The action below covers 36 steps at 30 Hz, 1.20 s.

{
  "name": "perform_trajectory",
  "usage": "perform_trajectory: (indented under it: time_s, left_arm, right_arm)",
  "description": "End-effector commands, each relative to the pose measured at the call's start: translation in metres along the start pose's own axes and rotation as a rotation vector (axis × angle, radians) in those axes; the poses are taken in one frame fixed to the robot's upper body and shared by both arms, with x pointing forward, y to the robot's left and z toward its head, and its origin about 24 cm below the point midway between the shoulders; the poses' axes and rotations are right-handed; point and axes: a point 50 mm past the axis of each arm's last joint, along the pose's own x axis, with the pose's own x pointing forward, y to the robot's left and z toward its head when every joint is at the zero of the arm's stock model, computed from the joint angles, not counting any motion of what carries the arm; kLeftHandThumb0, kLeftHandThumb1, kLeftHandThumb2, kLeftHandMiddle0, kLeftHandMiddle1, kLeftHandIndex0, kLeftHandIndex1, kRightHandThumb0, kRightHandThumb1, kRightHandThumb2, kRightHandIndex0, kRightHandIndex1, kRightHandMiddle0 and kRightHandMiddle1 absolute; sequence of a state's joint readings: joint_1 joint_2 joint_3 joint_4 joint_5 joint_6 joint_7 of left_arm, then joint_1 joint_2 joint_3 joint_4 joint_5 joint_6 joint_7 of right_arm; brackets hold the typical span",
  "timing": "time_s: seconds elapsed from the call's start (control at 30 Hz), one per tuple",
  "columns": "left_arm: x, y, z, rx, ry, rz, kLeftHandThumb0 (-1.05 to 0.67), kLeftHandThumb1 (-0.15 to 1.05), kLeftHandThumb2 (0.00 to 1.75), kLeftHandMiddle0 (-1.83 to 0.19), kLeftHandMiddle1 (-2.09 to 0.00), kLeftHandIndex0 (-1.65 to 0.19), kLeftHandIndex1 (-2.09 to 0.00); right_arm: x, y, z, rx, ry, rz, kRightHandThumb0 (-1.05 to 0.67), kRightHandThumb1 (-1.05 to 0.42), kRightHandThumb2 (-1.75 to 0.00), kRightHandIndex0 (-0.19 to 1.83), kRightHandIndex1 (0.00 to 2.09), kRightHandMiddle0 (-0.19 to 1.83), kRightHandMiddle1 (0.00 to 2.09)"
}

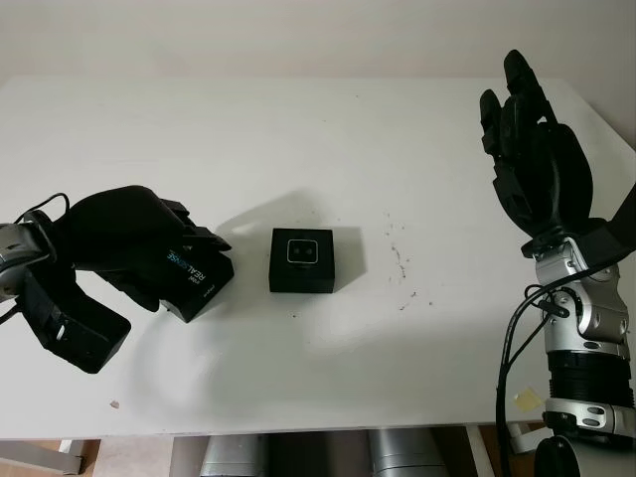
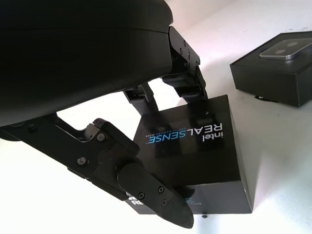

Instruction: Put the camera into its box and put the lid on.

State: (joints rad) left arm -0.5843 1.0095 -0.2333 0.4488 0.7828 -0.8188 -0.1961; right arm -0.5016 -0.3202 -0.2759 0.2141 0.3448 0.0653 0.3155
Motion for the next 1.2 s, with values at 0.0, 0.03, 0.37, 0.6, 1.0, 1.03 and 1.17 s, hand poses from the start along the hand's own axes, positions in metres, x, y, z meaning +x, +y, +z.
perform_trajectory:
  time_s: [0.0,0.03,0.37,0.6,1.0,1.03,1.17]
  left_arm:
    - [0.004,-0.006,0.003,-0.015,-0.020,-0.011,-0.32,0.87,0.06,-0.28,-1.84,-0.40,-1.12]
    - [0.004,-0.007,0.003,-0.017,-0.022,-0.012,-0.29,0.88,0.06,-0.30,-1.96,-0.41,-1.18]
    - [0.006,-0.006,0.004,-0.124,0.092,-0.064,-0.21,0.94,0.06,-0.29,-1.98,-0.39,-1.23]
    - [0.008,0.017,0.007,-0.309,0.230,-0.106,-0.15,0.98,0.06,-0.42,-1.87,-0.38,-1.10]
    - [0.015,0.072,0.023,-0.594,0.326,-0.035,-0.12,1.00,0.05,-0.55,-1.61,-0.38,-1.20]
    - [0.016,0.075,0.024,-0.605,0.324,-0.035,-0.13,1.00,0.05,-0.54,-1.61,-0.37,-1.22]
    - [0.023,0.088,0.030,-0.635,0.323,-0.023,-0.16,1.00,0.05,-0.57,-1.62,-0.36,-1.32]
  right_arm:
    - [-0.002,0.002,0.004,-0.015,-0.022,0.008,-0.74,-1.05,-0.44,-0.10,0.06,-0.06,0.06]
    - [-0.002,0.002,0.004,-0.016,-0.022,0.008,-0.74,-1.05,-0.44,-0.10,0.06,-0.06,0.06]
    - [-0.005,0.002,0.001,-0.019,-0.022,0.011,-0.72,-1.05,-0.45,-0.09,0.06,-0.05,0.06]
    - [-0.007,0.004,-0.003,-0.008,-0.010,0.020,-0.73,-1.05,-0.43,-0.09,0.06,-0.05,0.06]
    - [-0.013,0.020,-0.020,0.028,0.035,0.057,-0.71,-1.05,-0.41,-0.09,0.06,-0.04,0.06]
    - [-0.014,0.021,-0.021,0.027,0.038,0.062,-0.71,-1.05,-0.42,-0.09,0.05,-0.05,0.05]
    - [-0.016,0.029,-0.027,0.046,0.049,0.065,-0.71,-1.05,-0.41,-0.10,0.05,-0.05,0.05]
